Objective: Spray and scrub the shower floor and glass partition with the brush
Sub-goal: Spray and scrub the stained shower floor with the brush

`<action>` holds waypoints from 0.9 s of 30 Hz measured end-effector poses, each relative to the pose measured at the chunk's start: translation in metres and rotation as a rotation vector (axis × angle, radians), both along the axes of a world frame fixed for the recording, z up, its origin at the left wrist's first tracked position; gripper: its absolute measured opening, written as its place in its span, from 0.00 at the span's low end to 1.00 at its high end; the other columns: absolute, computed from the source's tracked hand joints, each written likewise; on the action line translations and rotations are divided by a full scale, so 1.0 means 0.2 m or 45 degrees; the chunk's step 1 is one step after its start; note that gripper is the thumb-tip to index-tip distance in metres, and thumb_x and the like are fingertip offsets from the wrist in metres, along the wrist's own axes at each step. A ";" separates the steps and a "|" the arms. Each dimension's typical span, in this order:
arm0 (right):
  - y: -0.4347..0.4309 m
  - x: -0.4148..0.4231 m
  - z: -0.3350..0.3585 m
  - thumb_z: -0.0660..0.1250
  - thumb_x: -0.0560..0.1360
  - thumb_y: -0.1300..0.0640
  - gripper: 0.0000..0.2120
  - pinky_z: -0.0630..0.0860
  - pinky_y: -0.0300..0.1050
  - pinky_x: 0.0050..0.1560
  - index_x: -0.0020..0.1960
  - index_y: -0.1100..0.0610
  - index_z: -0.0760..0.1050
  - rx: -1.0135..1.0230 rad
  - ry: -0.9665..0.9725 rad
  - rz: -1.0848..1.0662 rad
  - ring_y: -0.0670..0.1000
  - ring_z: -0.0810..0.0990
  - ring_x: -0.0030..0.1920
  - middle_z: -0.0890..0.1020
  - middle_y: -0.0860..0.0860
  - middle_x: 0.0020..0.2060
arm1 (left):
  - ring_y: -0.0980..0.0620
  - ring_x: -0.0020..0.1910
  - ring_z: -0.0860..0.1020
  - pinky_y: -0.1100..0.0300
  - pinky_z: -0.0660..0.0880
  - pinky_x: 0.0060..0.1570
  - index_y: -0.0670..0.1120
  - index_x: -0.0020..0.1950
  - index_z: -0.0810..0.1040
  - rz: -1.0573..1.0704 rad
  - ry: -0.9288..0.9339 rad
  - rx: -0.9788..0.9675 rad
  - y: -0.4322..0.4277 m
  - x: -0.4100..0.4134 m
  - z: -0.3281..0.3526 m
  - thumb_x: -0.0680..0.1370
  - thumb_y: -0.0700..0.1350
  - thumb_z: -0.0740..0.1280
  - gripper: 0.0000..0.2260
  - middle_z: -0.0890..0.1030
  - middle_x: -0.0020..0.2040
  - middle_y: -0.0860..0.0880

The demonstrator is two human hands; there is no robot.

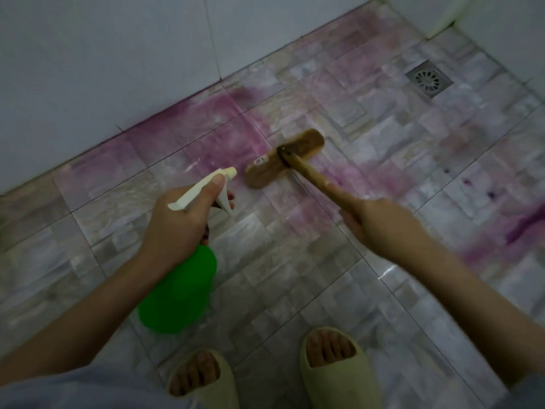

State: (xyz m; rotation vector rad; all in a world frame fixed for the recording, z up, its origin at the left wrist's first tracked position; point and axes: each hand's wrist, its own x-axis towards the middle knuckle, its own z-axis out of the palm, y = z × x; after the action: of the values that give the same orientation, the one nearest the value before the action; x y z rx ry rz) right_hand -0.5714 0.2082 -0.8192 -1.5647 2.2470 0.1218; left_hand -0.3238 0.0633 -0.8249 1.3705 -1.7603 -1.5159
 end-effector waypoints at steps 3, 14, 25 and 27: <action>0.13 -0.06 0.11 0.53 0.81 0.48 0.28 0.79 0.48 0.41 0.69 0.28 0.38 0.130 0.042 0.047 0.51 0.77 0.35 0.75 0.50 0.35 | 0.50 0.22 0.75 0.62 0.74 0.25 0.52 0.45 0.86 0.003 -0.021 0.003 -0.02 -0.02 0.00 0.82 0.56 0.63 0.15 0.88 0.42 0.50; 0.23 0.04 0.06 0.50 0.82 0.47 0.29 0.77 0.47 0.35 0.69 0.31 0.31 0.102 0.058 -0.104 0.52 0.77 0.33 0.74 0.50 0.33 | 0.34 0.43 0.83 0.47 0.81 0.43 0.64 0.39 0.86 -0.026 0.007 -0.069 -0.04 -0.04 0.00 0.74 0.68 0.62 0.15 0.87 0.41 0.46; 0.21 0.01 -0.19 0.51 0.82 0.49 0.26 0.72 0.48 0.31 0.73 0.37 0.41 -0.126 -0.200 -0.233 0.54 0.73 0.26 0.73 0.54 0.26 | 0.36 0.40 0.83 0.53 0.81 0.35 0.64 0.48 0.84 0.007 0.029 -0.079 -0.05 -0.03 0.03 0.81 0.60 0.63 0.10 0.88 0.44 0.49; 0.01 -0.03 -0.29 0.55 0.82 0.53 0.28 0.73 0.49 0.35 0.76 0.43 0.43 -0.210 -0.281 -0.214 0.57 0.76 0.31 0.80 0.60 0.34 | 0.47 0.29 0.80 0.57 0.78 0.32 0.64 0.46 0.84 0.004 0.023 -0.095 -0.05 -0.02 0.03 0.81 0.61 0.63 0.11 0.88 0.44 0.48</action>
State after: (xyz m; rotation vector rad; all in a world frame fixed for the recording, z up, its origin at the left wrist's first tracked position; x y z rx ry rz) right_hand -0.5775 0.2108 -0.8769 -1.3832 2.2457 -0.2761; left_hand -0.3285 0.0536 -0.8193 1.3181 -1.7849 -1.4416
